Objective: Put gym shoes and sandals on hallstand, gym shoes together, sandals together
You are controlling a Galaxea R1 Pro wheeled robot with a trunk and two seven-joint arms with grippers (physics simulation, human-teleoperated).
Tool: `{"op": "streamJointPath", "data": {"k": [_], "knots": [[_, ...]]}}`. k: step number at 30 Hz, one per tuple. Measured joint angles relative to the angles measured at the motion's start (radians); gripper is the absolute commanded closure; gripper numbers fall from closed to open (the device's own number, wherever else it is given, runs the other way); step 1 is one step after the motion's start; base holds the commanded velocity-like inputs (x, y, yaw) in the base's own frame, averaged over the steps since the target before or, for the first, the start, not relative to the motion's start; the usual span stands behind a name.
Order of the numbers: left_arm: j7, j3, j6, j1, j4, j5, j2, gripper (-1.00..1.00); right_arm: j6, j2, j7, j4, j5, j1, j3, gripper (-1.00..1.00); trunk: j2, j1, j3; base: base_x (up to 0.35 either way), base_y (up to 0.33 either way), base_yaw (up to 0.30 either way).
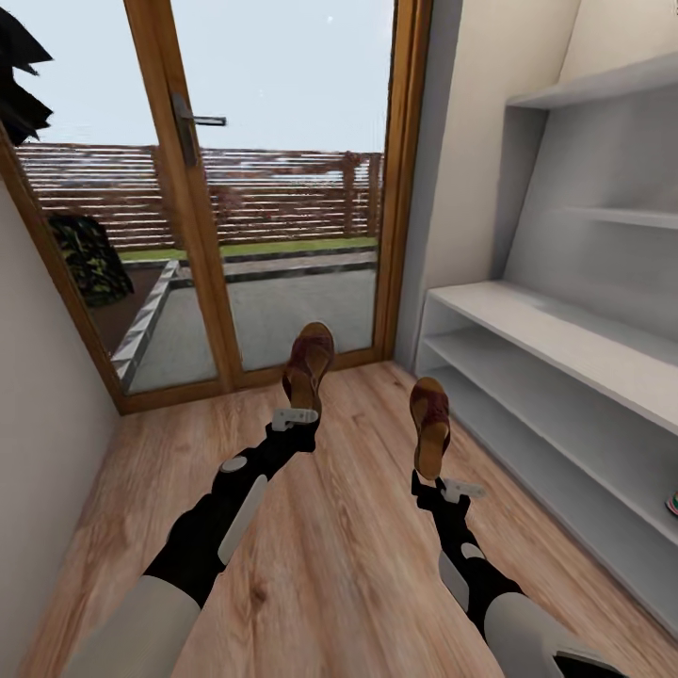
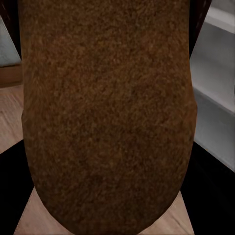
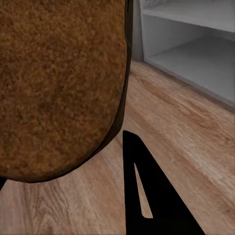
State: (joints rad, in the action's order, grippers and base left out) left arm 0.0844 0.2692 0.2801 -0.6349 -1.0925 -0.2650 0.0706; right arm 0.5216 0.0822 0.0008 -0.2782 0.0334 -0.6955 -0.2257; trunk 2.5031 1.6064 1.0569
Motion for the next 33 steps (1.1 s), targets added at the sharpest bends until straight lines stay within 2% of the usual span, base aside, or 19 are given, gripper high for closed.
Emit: {"op": "streamJointPath", "data": {"k": [25,33], "knots": [[0.000,0.000,-0.001,0.000,0.000,0.000,0.000,1.00,0.000,0.000,0.000,-0.001,-0.003,0.000,-0.002,1.00,0.000,0.000,0.000,0.287,0.238,-0.251],[0.000,0.001,-0.001,0.000,0.000,0.000,0.000,1.00,0.000,0.000,0.000,-0.004,-0.003,0.000,-0.002,1.00,0.000,0.000,0.000,0.072,0.060,-0.255]]}}
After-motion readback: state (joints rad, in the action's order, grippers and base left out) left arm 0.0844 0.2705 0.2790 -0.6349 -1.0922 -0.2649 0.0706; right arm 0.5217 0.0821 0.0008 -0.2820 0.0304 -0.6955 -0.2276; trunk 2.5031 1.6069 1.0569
